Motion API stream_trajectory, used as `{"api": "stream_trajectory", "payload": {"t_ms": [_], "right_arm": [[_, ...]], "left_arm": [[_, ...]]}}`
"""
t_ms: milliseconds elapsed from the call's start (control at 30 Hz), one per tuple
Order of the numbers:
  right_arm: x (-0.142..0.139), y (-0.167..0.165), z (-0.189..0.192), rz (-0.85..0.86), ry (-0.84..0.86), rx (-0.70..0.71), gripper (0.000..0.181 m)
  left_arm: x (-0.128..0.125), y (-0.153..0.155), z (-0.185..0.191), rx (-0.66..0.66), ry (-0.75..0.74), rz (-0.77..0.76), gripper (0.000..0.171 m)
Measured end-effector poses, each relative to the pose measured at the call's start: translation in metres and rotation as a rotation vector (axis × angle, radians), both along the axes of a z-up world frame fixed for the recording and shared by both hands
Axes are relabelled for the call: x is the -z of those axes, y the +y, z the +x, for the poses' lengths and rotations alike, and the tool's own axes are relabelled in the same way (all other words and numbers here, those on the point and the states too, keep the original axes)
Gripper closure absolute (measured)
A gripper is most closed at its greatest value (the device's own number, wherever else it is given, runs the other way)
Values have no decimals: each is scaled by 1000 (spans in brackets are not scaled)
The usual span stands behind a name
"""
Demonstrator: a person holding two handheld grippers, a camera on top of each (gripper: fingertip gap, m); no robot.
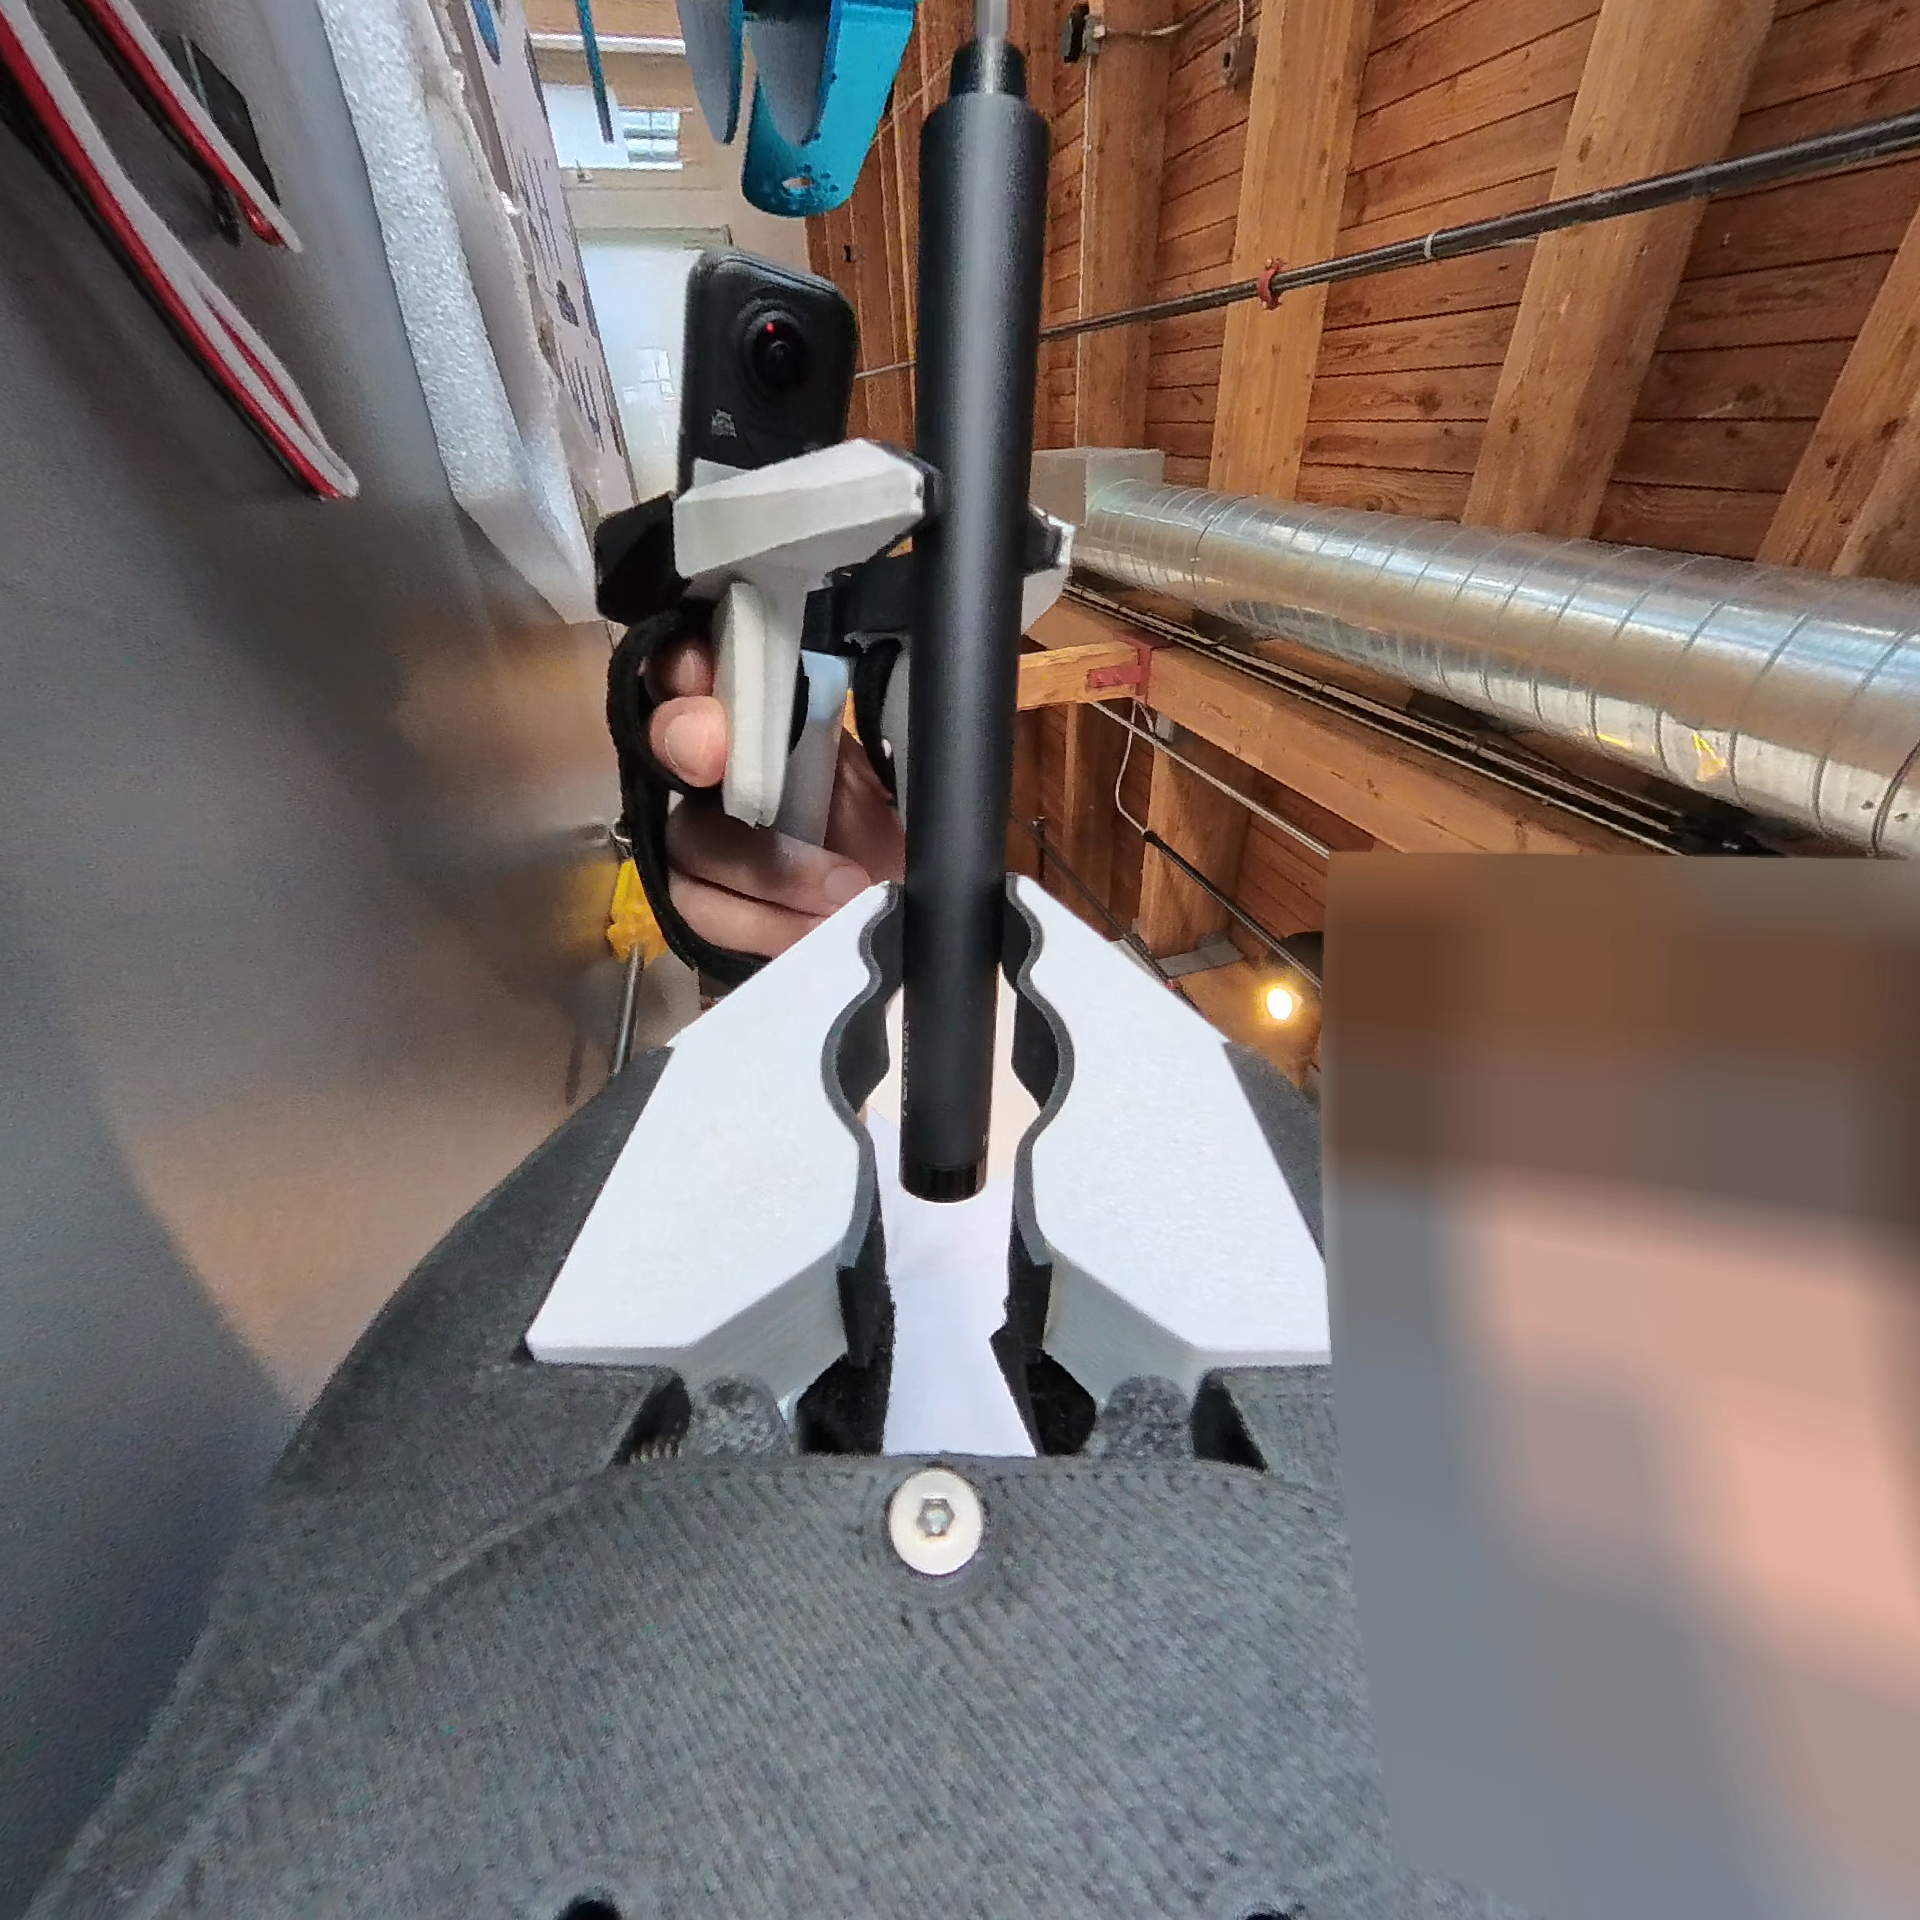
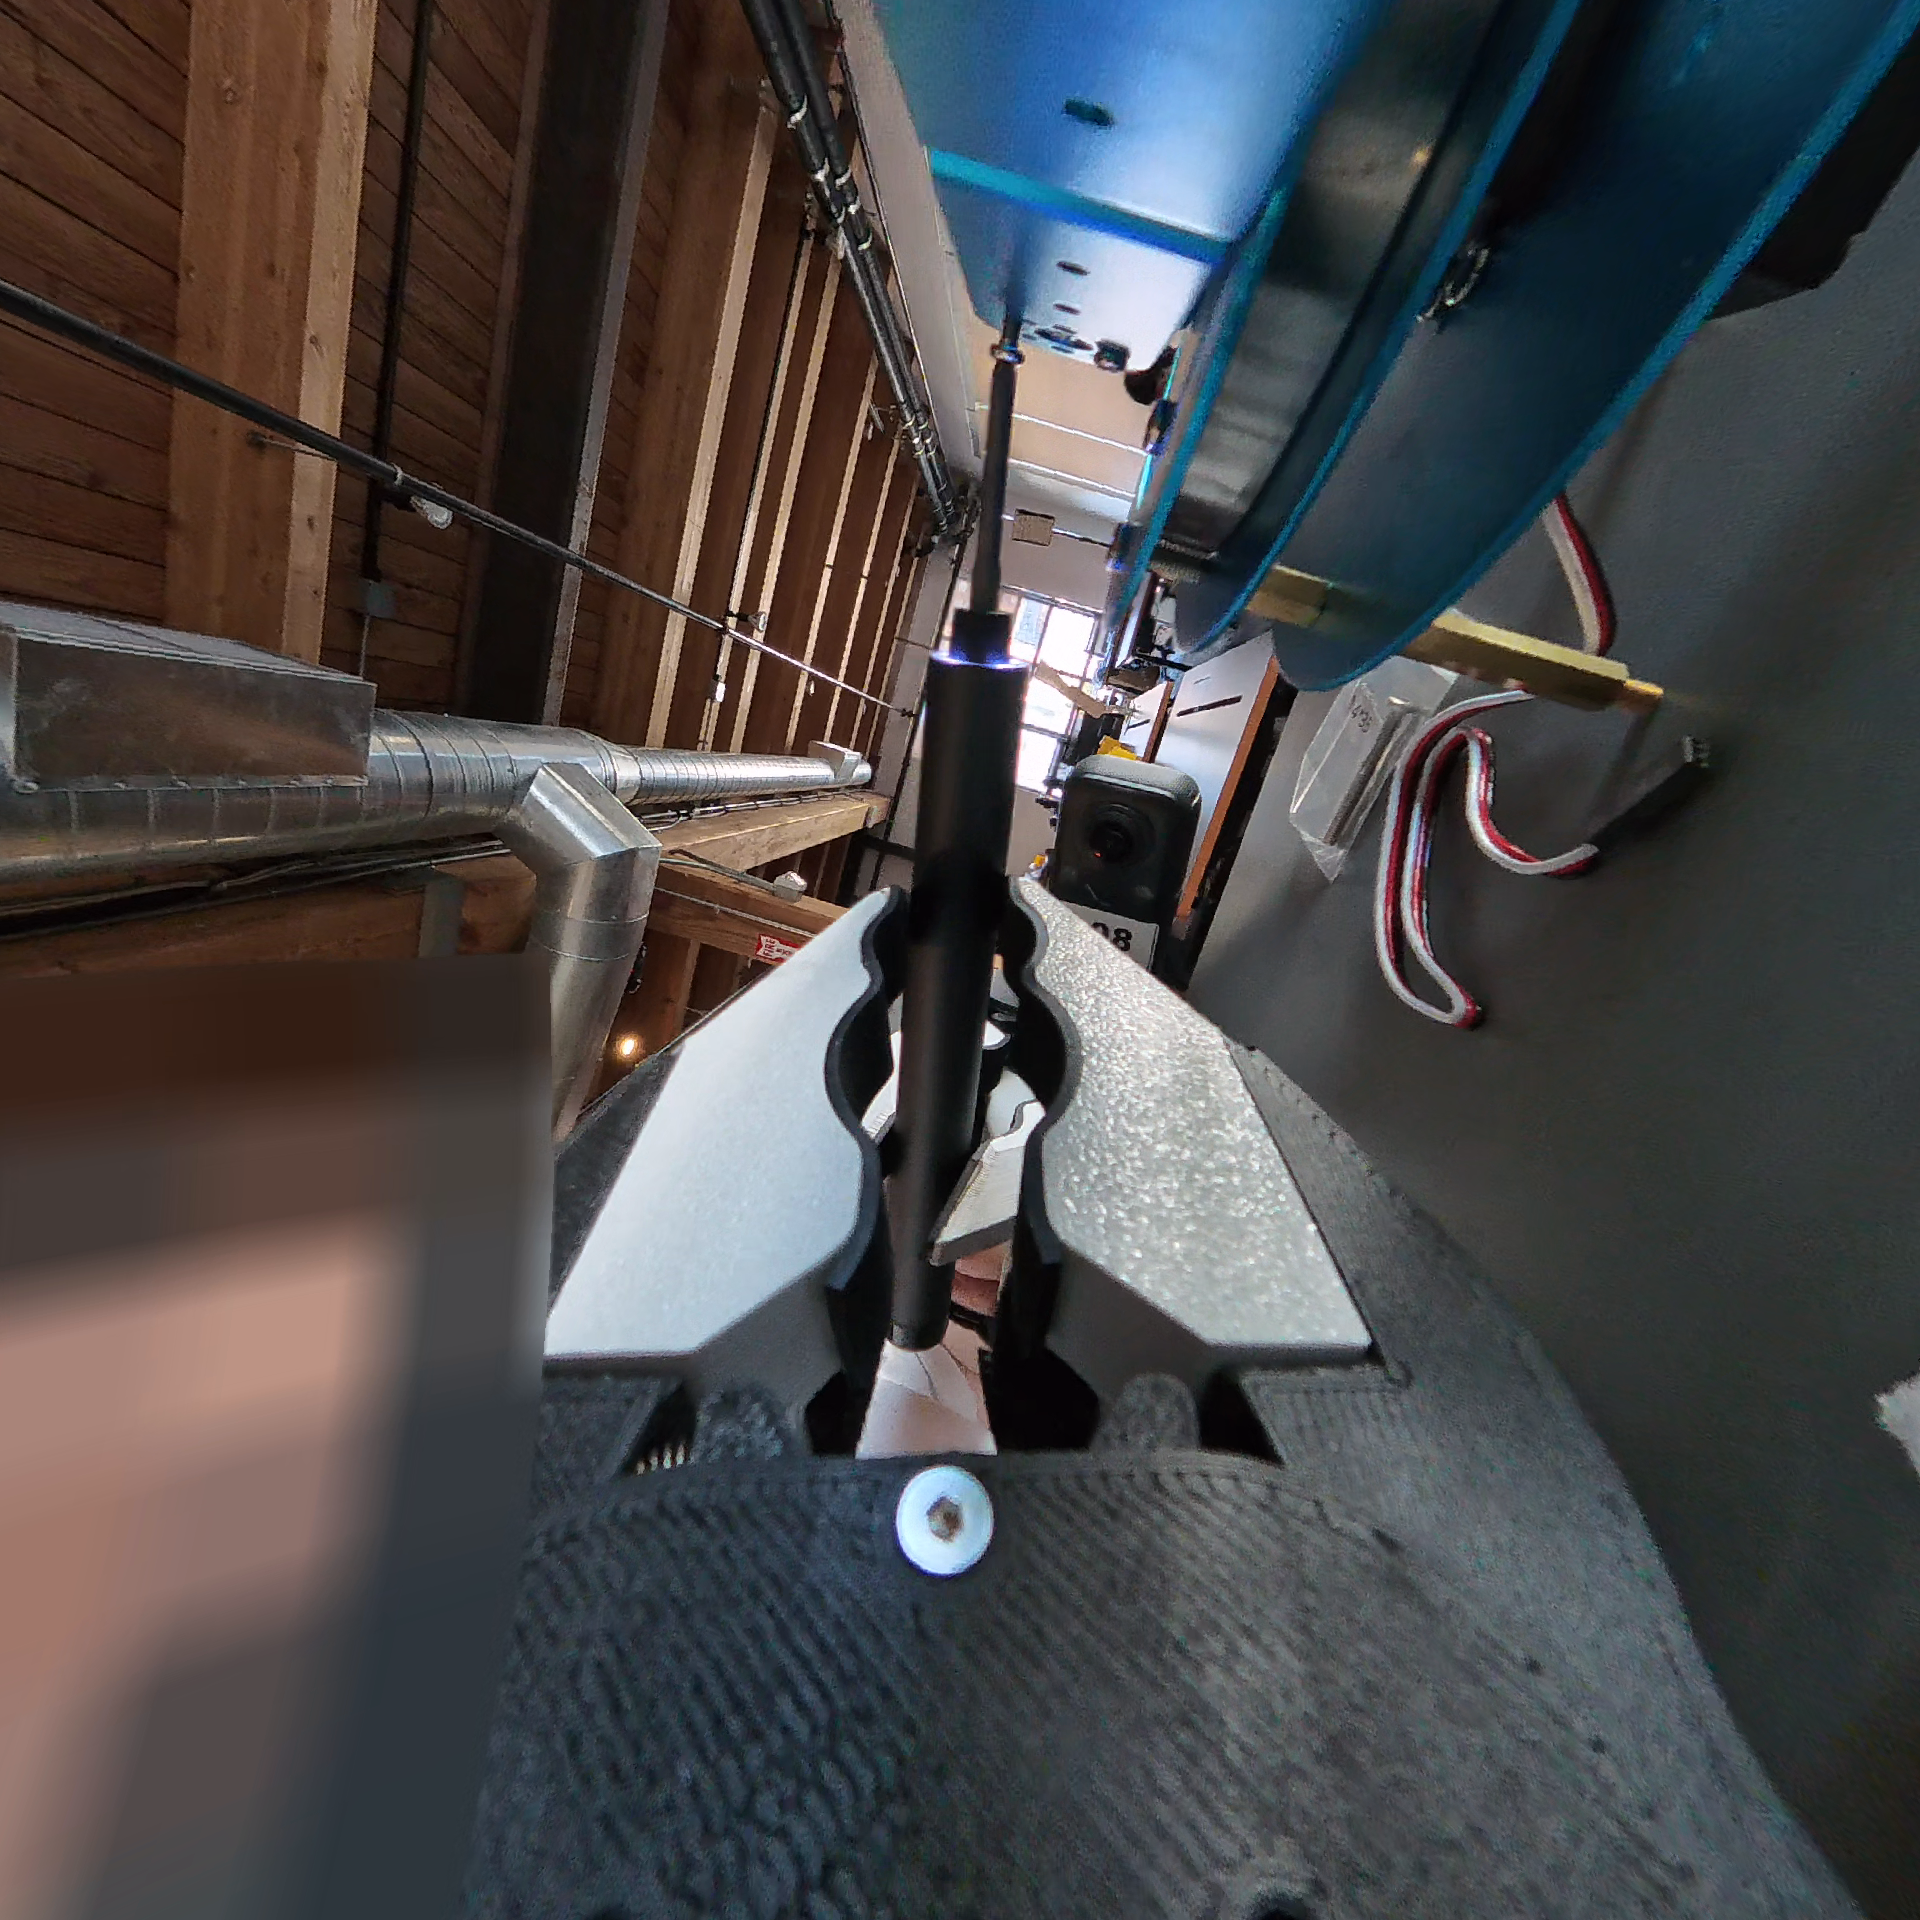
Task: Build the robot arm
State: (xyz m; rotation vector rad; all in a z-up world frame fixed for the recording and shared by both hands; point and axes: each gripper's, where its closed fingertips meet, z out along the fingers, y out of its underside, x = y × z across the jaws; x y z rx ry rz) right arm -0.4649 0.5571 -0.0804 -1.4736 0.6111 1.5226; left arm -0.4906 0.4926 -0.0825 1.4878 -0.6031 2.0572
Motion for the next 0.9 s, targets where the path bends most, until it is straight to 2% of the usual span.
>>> {"api": "stream_trajectory", "payload": {"t_ms": [700, 900], "right_arm": [[0, 1, 5, -3, 62, 7, 166], [0, 2, 5, 8, 14, 19, 165]], "left_arm": [[-1, 0, 5, 5, 6, -17, 155], [-2, 2, 5, 6, 2, -22, 155]]}}
